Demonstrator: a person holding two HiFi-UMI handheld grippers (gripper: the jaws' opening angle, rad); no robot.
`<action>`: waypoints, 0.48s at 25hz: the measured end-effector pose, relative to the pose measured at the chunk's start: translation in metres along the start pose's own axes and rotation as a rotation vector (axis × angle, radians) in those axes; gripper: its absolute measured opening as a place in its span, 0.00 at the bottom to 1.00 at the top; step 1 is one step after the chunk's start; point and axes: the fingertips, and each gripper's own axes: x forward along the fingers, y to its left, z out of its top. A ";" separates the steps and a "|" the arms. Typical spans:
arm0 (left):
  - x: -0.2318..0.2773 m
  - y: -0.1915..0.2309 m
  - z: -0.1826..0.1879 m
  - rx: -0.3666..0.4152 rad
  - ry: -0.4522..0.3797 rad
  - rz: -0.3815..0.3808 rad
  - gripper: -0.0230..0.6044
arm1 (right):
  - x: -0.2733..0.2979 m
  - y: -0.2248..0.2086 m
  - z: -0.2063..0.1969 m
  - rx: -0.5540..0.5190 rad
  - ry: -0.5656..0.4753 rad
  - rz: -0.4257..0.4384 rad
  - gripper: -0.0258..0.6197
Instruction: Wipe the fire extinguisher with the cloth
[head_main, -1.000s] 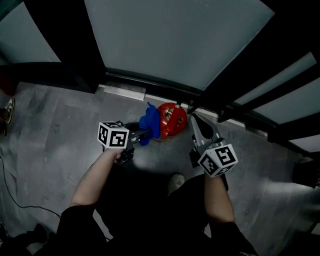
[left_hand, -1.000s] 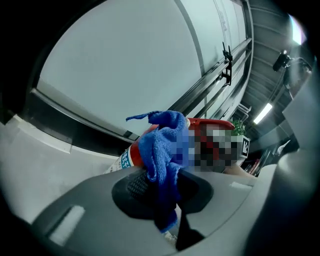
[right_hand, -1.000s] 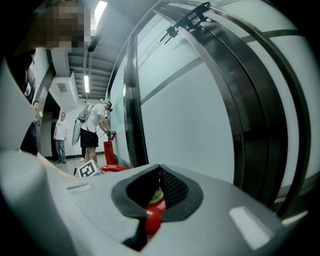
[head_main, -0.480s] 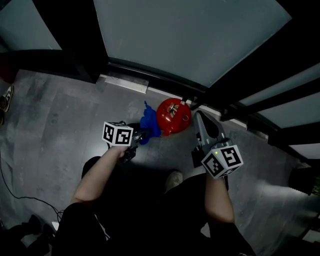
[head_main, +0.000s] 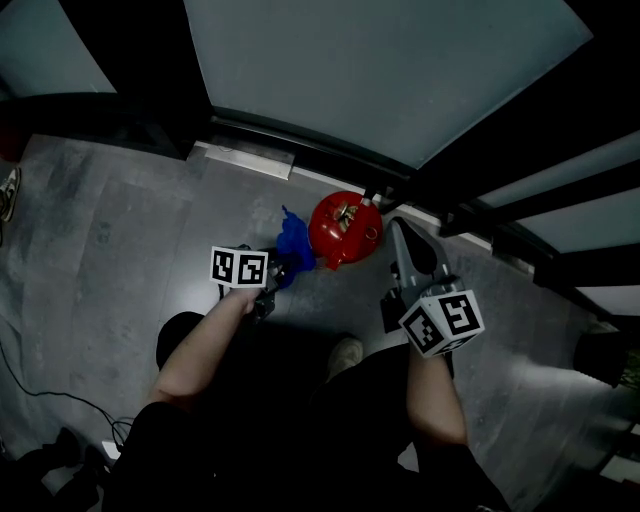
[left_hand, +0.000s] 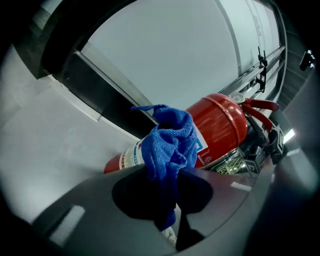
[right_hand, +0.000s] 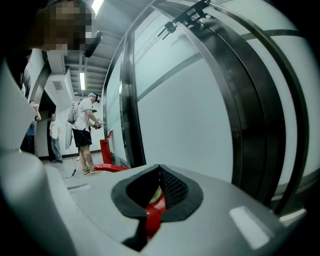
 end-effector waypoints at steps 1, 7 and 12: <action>0.002 0.004 -0.002 -0.016 0.002 0.008 0.15 | 0.000 -0.002 0.000 0.003 -0.001 -0.016 0.04; 0.013 0.028 -0.016 -0.103 -0.004 0.036 0.15 | 0.001 -0.022 0.011 0.050 0.032 -0.037 0.04; 0.023 0.047 -0.032 -0.120 0.019 0.069 0.15 | 0.006 -0.045 0.000 0.002 0.078 0.015 0.04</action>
